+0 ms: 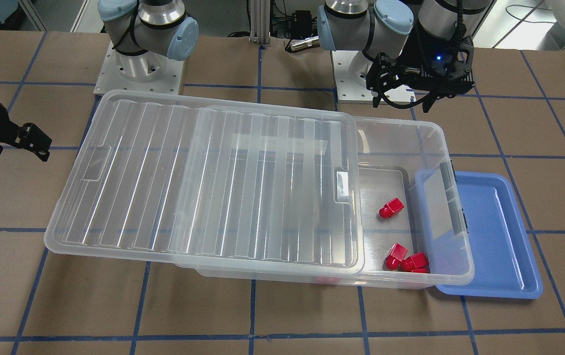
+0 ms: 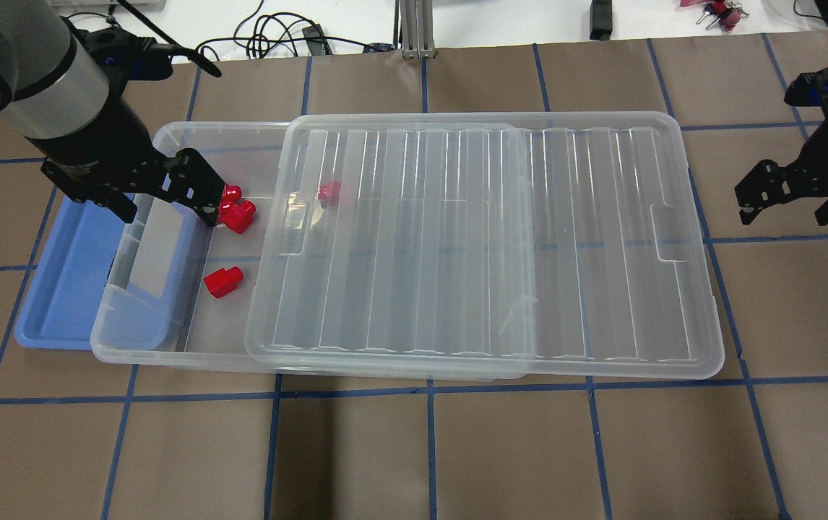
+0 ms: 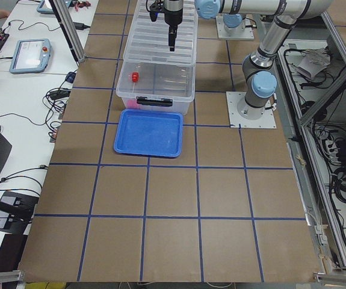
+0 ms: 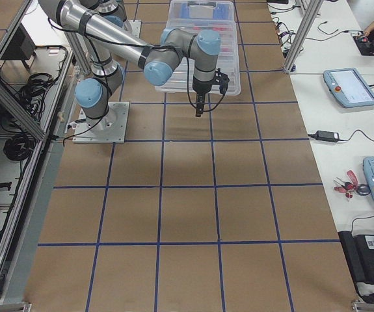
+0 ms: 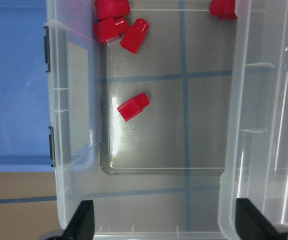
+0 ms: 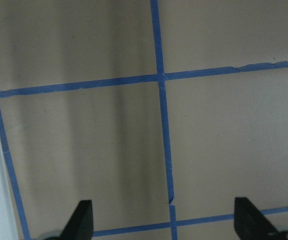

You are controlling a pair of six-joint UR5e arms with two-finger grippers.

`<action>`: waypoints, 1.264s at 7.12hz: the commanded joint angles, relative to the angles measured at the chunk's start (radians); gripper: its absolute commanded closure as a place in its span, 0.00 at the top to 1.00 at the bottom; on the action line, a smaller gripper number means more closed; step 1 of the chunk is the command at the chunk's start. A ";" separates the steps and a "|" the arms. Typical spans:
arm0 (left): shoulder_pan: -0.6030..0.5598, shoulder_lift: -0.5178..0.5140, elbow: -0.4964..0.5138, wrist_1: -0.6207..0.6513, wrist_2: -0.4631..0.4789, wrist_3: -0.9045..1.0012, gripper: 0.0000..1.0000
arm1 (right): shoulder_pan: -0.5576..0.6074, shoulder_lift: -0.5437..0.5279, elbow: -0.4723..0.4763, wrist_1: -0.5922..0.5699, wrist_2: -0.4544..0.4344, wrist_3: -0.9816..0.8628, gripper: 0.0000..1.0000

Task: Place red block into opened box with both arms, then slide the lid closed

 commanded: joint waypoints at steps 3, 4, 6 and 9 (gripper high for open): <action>-0.007 -0.001 0.000 -0.019 0.000 -0.005 1.00 | 0.111 0.008 0.011 -0.024 0.009 0.116 0.98; -0.007 -0.002 0.000 -0.019 0.002 -0.005 1.00 | 0.124 0.010 0.012 -0.027 0.007 0.116 0.98; -0.004 -0.002 0.000 -0.016 0.002 -0.002 1.00 | 0.122 0.024 -0.004 -0.027 -0.004 0.096 0.98; -0.004 -0.002 0.000 -0.016 0.003 0.001 1.00 | 0.076 0.027 -0.022 -0.029 -0.011 -0.010 0.98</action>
